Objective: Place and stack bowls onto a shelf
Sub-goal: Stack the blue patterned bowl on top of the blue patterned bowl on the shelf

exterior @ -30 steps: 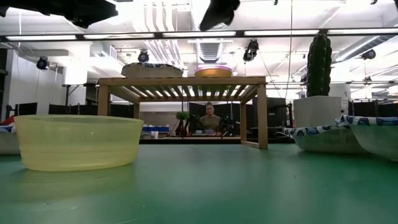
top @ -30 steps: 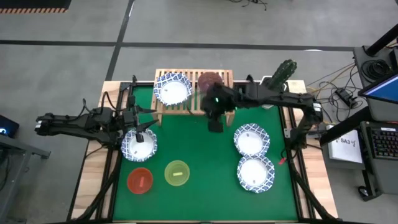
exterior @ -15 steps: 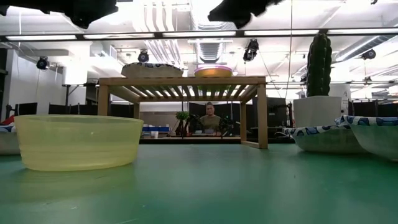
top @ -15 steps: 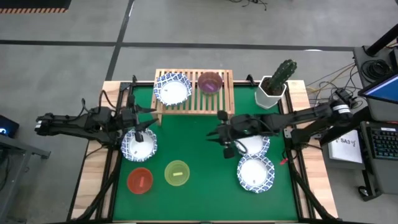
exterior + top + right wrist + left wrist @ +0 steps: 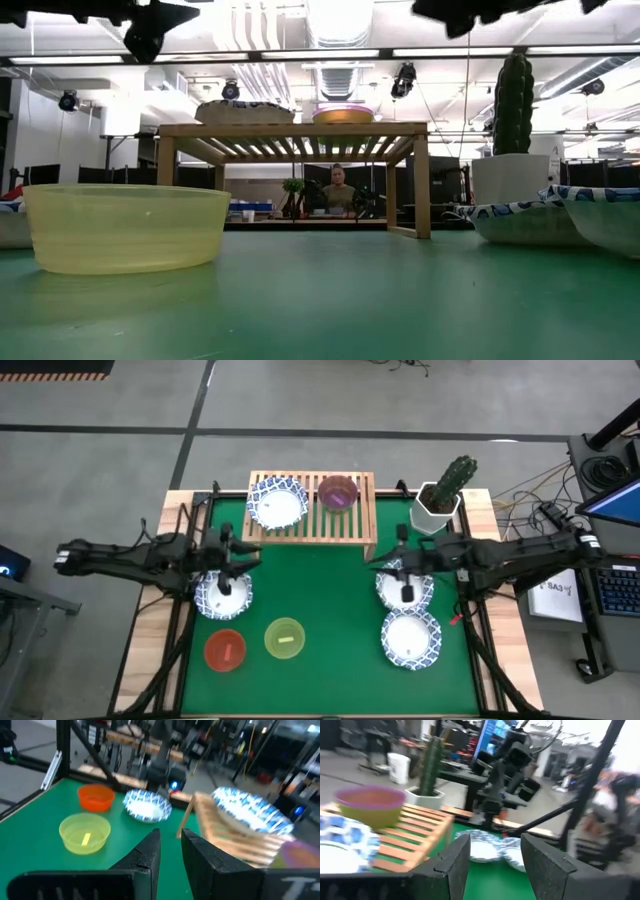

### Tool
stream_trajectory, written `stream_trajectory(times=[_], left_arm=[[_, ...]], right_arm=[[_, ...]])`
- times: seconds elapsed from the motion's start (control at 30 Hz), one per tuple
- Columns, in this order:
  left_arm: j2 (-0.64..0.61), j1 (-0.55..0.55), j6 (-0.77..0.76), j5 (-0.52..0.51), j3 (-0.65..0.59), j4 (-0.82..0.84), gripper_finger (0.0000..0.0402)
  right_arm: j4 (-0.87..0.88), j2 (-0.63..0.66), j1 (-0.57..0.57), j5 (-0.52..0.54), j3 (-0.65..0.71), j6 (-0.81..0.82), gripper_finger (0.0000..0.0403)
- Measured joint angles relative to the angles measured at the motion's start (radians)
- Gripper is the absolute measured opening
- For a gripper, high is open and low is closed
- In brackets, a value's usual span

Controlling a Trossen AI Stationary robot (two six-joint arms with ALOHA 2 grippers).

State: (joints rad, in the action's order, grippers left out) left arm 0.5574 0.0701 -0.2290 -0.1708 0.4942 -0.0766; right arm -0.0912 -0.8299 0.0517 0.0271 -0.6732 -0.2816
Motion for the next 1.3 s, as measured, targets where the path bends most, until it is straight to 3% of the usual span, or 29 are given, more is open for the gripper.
stream_trajectory(times=[0.27, 0.37, 0.47, 0.63, 0.73, 0.8, 0.97, 1.3], left_arm=[[0.133, 0.068, -0.194, 0.025, 0.08, -0.005, 0.0142], [0.208, 0.111, -0.267, 0.026, 0.16, 0.076, 0.0133], [0.29, 0.143, -0.389, 0.024, 0.287, 0.302, 0.0125], [0.465, 0.185, -0.671, -0.038, 0.492, 0.86, 0.0114], [0.569, 0.207, -0.802, -0.042, 0.531, 1.094, 0.0112], [0.624, 0.209, -0.869, 0.008, 0.525, 1.178, 0.0112], [0.706, 0.21, -0.931, 0.109, 0.481, 1.195, 0.0131], [0.852, 0.215, -0.958, 0.091, 0.471, 1.162, 0.0214]], right_arm=[[-0.001, 0.115, 0.0, -0.001, 0.07, -0.057, 0.0068], [-0.004, 0.129, 0.0, -0.001, 0.081, -0.06, 0.0068], [-0.004, 0.134, 0.0, -0.001, 0.084, -0.064, 0.0068], [-0.004, 0.134, 0.0, -0.001, 0.085, -0.074, 0.0068], [-0.003, 0.128, 0.0, -0.001, 0.085, -0.07, 0.0068], [-0.003, 0.123, 0.0, -0.001, 0.085, -0.071, 0.0068], [-0.001, 0.12, 0.0, -0.001, 0.085, -0.068, 0.0068], [0.004, 0.12, 0.0, -0.001, 0.085, -0.057, 0.0068]])
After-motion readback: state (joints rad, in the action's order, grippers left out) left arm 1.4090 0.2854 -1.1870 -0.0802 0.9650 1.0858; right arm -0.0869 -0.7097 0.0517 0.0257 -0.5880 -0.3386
